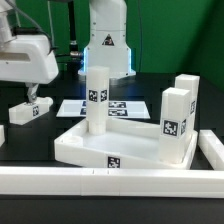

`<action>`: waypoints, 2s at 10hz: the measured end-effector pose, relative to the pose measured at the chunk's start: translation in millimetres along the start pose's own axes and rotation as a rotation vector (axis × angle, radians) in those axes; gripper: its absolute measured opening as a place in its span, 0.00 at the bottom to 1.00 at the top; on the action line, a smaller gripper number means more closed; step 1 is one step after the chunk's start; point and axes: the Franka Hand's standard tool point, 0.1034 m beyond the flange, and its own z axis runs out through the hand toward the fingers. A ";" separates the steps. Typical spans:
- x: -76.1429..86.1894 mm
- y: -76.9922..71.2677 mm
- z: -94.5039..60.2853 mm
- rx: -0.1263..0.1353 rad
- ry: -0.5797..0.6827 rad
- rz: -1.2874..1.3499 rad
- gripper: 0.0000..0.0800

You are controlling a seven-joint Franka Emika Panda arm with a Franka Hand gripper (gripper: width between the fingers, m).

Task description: Assemble desk

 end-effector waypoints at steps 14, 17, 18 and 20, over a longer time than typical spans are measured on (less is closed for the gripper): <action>-25.8 20.6 35.9 0.001 -0.770 0.020 0.81; -24.5 16.1 41.2 -0.009 -0.764 0.024 0.81; -24.0 12.7 43.7 -0.012 -0.762 0.025 0.78; -24.0 6.3 49.4 -0.019 -0.757 0.019 0.54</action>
Offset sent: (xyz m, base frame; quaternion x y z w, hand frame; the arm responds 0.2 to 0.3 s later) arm 0.0000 0.0000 0.0000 0.0000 -0.1938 0.0000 0.9810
